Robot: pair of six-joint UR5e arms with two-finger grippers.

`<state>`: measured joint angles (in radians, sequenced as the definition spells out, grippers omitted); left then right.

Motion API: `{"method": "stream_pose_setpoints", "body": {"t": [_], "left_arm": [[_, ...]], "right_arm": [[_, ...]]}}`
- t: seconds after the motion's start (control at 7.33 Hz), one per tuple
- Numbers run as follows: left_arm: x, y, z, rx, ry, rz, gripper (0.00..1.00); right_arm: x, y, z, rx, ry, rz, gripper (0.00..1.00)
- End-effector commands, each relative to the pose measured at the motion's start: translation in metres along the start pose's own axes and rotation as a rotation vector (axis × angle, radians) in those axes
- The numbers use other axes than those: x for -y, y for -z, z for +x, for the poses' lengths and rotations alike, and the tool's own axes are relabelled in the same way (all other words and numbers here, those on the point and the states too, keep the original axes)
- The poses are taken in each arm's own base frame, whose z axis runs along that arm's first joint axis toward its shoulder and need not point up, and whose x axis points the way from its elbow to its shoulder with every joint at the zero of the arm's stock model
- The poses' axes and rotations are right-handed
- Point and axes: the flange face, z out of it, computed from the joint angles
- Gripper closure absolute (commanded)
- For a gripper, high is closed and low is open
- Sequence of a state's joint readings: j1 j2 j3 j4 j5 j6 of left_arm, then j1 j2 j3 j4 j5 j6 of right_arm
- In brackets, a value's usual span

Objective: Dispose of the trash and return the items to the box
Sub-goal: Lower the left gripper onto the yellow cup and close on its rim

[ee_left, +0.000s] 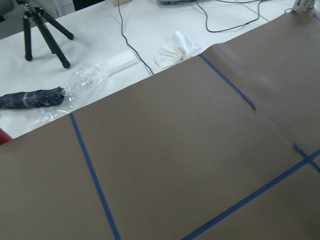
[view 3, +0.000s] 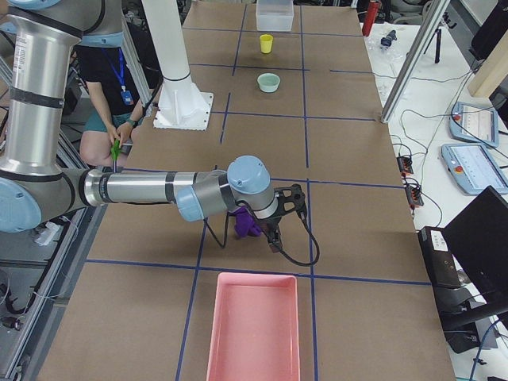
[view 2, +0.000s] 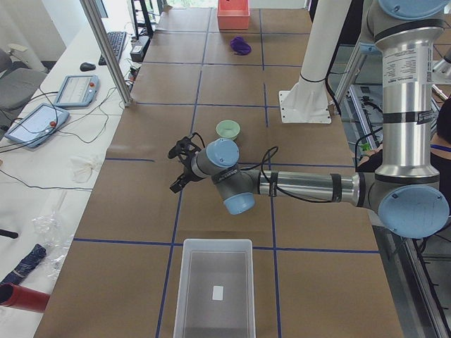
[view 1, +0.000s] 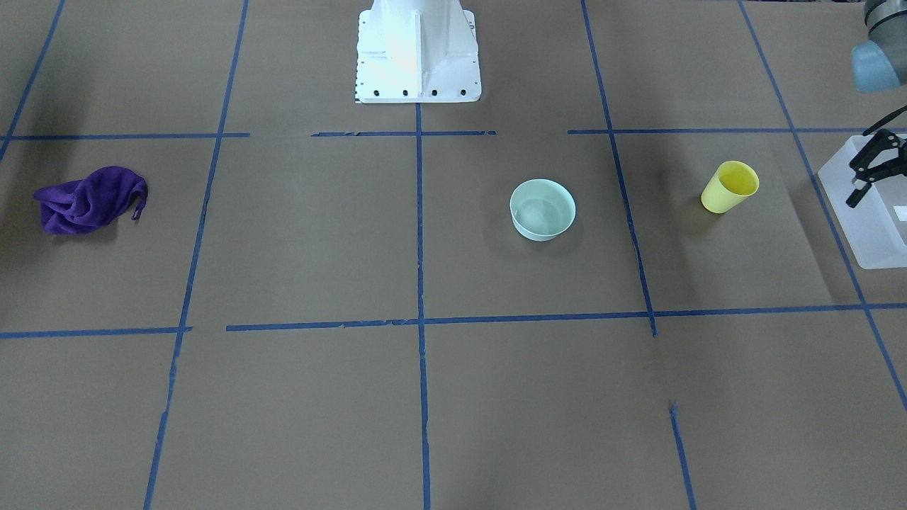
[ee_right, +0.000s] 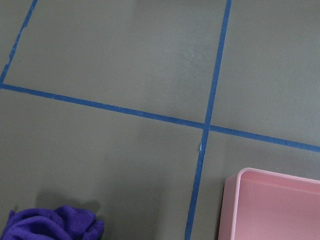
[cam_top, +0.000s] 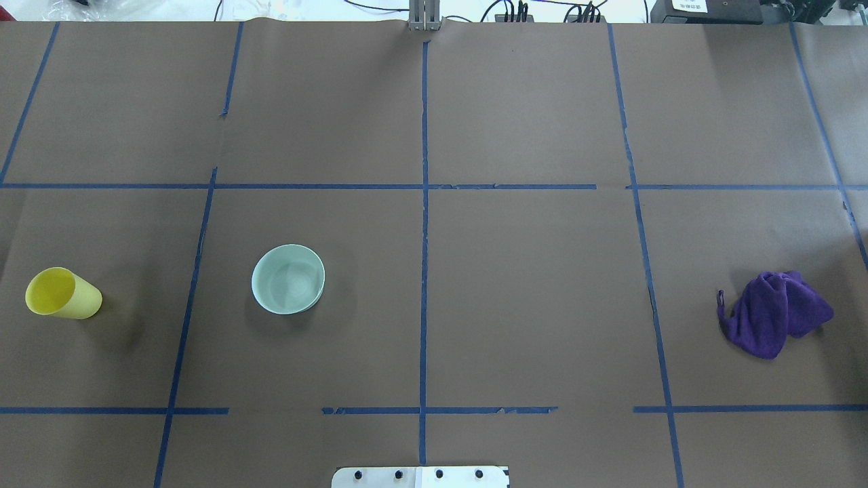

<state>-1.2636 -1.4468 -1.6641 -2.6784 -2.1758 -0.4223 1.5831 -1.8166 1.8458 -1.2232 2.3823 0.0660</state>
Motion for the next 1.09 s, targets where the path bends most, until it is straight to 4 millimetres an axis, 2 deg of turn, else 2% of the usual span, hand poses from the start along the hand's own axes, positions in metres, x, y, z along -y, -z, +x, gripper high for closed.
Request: {"method": "stream_pose_setpoints", "body": {"t": [0.0,0.27,0.41,0.55,0.68,0.82,0.95], "left_arm": [[-0.071,-0.024,0.029,0.048,0.166,-0.027,0.02],[-0.104,-0.047,0.059,0.042,0.366,-0.093,0.38],[-0.109,-0.056,0.069,0.036,0.398,-0.108,0.44],[-0.117,-0.048,0.068,0.034,0.392,-0.111,0.45],[-0.139,-0.03,0.063,0.018,0.382,-0.105,0.45],[-0.152,-0.026,0.064,0.015,0.376,-0.124,0.45],[-0.157,-0.029,0.071,0.001,0.367,-0.142,0.45]], "right_arm": [[-0.01,-0.003,0.004,-0.002,-0.007,-0.005,0.0],[-0.017,-0.005,0.006,-0.001,-0.014,-0.012,0.0],[-0.018,-0.005,0.006,-0.001,-0.015,-0.013,0.0],[-0.02,-0.005,0.007,-0.001,-0.018,-0.015,0.0],[-0.02,-0.005,0.007,-0.001,-0.018,-0.015,0.0],[-0.02,-0.005,0.006,-0.001,-0.017,-0.014,0.0],[-0.02,-0.005,0.007,-0.001,-0.018,-0.015,0.0]]}}
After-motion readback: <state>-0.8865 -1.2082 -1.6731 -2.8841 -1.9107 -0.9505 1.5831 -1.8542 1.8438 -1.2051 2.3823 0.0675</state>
